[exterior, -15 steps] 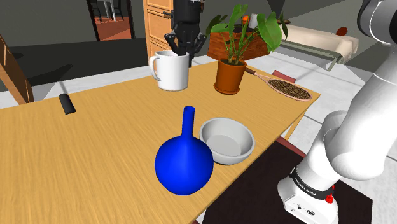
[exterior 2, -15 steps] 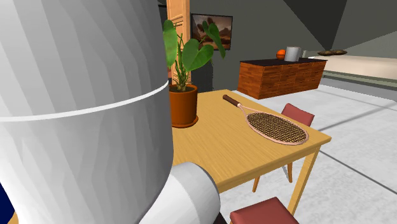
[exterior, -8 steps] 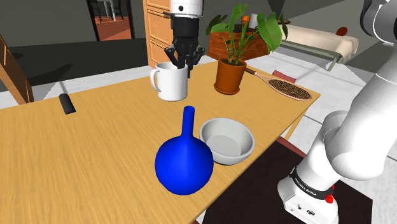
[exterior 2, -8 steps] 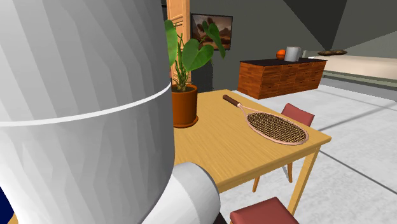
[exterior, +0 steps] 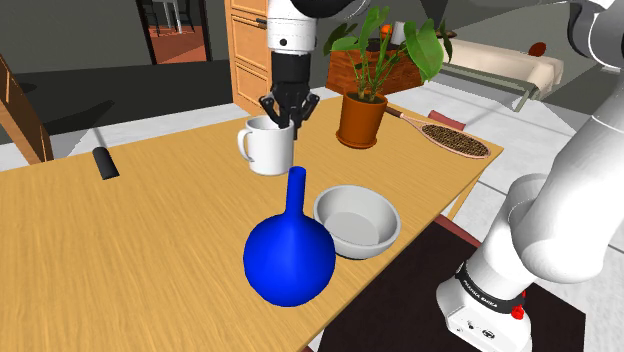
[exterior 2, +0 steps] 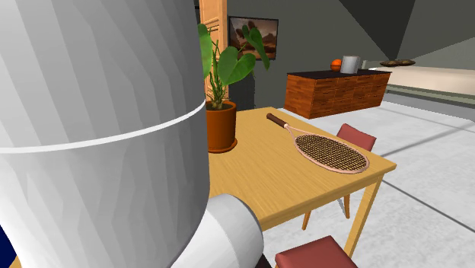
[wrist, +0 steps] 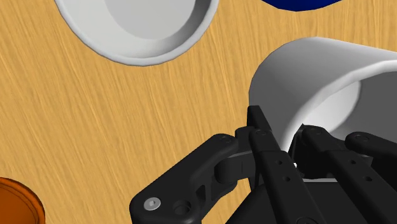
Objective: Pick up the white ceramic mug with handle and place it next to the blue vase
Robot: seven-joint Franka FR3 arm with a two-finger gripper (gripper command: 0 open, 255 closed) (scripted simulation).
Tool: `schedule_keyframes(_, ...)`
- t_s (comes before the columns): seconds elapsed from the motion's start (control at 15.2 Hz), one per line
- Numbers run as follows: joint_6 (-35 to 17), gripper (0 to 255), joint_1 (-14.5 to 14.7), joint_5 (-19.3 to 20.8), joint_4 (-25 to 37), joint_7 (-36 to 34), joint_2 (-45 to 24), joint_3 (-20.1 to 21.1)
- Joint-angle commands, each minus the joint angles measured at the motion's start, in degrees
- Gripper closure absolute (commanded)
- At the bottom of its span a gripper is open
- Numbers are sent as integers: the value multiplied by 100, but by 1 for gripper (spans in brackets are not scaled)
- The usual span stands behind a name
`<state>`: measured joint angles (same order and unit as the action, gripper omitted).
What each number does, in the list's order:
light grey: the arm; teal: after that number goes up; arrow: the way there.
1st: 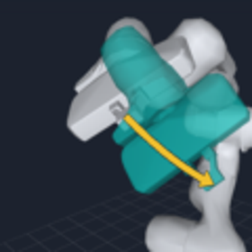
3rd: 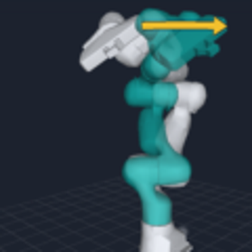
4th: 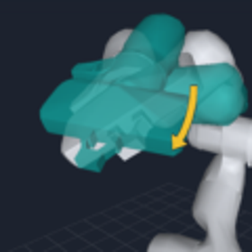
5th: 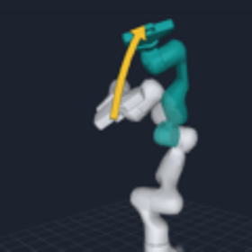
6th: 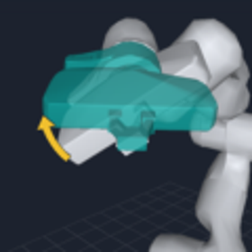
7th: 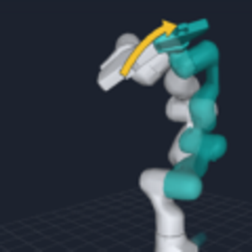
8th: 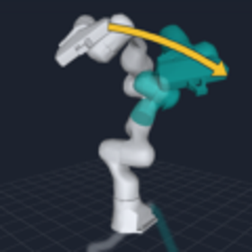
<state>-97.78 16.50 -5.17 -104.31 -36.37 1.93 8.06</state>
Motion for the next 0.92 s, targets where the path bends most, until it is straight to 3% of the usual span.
schedule_keyframes(0.0,-157,255,-1,-4,-161,16,8,-1)
schedule_keyframes(0.86,-1137,255,11,-8,-1000,77,-135,12)
